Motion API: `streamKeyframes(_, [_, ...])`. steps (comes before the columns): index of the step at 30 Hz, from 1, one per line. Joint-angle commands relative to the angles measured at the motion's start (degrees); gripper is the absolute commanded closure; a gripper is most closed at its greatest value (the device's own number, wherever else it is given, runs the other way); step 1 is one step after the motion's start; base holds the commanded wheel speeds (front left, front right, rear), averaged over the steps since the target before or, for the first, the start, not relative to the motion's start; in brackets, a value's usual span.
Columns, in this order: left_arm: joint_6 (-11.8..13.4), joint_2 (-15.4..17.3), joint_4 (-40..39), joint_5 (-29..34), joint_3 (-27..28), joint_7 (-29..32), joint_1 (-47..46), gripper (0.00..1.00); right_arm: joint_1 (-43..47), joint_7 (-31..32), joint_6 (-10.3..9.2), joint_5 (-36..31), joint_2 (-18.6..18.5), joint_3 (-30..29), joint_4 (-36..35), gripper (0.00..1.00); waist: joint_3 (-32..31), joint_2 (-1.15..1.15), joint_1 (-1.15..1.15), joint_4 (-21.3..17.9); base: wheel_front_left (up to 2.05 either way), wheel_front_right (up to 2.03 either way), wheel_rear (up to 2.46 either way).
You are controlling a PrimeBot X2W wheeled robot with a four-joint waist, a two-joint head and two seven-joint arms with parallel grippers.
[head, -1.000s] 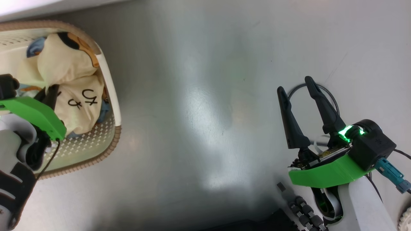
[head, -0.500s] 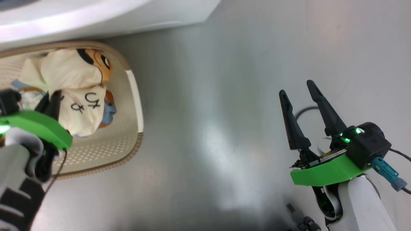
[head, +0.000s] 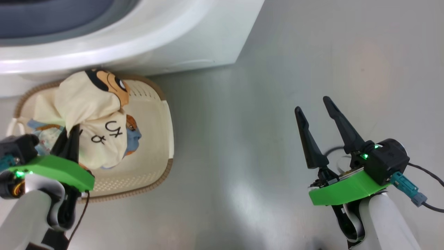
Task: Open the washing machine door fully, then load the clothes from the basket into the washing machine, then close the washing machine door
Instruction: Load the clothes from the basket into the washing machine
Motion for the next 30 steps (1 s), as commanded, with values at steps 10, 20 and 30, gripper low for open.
streamKeyframes(10, [-0.1,-1.4,-10.3,8.5,12.6,-0.4,9.8,1.0,5.0,-0.3,0.08,0.1,0.4,1.3,0.7,0.0,-10.2,0.0,0.0,1.3,0.0,0.0,0.0])
streamKeyframes(20, [-0.1,-5.4,-20.4,16.1,21.8,-0.4,18.0,1.0,8.3,-0.3,0.08,0.4,0.4,1.7,1.9,0.0,-17.5,0.0,0.0,1.8,0.0,0.0,0.0])
streamKeyframes(30, [-0.1,-8.9,-29.1,23.1,27.3,-0.4,24.1,1.0,11.4,-0.3,0.08,0.8,0.4,2.1,3.0,0.0,-24.4,0.0,0.0,1.7,0.0,0.0,0.0])
